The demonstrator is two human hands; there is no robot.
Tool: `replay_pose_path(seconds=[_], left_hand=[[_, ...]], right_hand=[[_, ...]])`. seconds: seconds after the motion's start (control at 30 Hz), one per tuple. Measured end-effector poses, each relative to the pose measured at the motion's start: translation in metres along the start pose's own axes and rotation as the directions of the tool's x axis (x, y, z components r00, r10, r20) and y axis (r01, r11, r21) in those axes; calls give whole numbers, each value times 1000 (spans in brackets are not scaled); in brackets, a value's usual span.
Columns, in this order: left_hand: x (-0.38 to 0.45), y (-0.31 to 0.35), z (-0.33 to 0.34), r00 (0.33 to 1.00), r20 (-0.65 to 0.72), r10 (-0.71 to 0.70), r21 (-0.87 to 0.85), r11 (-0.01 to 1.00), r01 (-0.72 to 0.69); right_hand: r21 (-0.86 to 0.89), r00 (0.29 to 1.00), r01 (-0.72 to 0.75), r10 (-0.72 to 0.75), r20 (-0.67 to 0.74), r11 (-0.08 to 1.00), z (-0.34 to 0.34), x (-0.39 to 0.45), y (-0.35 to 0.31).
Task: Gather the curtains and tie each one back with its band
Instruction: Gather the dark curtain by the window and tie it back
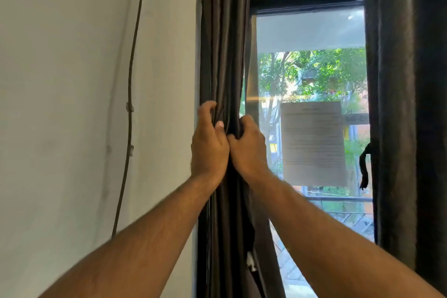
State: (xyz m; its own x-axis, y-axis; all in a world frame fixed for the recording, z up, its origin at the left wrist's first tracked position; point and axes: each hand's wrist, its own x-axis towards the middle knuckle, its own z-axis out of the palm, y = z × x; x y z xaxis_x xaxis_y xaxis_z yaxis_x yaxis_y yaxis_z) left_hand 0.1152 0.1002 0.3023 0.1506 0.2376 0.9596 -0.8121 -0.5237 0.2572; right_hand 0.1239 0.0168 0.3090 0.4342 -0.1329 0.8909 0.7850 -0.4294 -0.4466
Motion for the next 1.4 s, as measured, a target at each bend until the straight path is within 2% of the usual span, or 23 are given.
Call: replay_pose_path(seconds=[0.07,0.27,0.33,0.43,0.5,0.63,0.77,0.9,1.07,1.23,1.3,1.4], left_hand=[[-2,0,-2,999,22,-24,4,1000,24],[0,-3,-13,999,32,-26,203,979,19],[1,-1,-12,998,54,15,229,973,-26],[-2,8,-1,994,92,61,218,973,-80],[-1,12,4,994,100,51,215,974,-72],[1,13,1,998,54,-11,209,978,-1],[-6,13,-7,987,75,-143,112,985,134],[-26,11,-13,971,89,-222,28,975,221],[-44,1,-13,961,115,-250,38,968,248],[-61,-6,-6,957,175,-231,87,972,219],[-69,-7,-2,956,169,-239,59,971,233],[-79,-8,2,900,184,-395,-111,901,418]], right_hand=[[-11,1000,-19,19,0,1000,-7,2,6],[-202,992,-124,113,-64,972,-51,16,43],[-159,998,-59,57,-22,985,-53,16,43],[26,992,83,-85,96,996,-41,8,29],[108,986,100,-113,120,989,-32,2,21],[271,989,21,-60,136,962,-28,-5,22],[407,965,-60,-51,256,912,-30,-14,29],[555,908,-203,-57,415,807,-30,-23,37],[554,850,-324,-22,527,767,-36,-30,54],[632,832,-472,75,549,615,-44,-31,50],[603,825,-476,88,558,640,-46,-35,50],[570,834,-488,161,527,661,-46,-41,54]])
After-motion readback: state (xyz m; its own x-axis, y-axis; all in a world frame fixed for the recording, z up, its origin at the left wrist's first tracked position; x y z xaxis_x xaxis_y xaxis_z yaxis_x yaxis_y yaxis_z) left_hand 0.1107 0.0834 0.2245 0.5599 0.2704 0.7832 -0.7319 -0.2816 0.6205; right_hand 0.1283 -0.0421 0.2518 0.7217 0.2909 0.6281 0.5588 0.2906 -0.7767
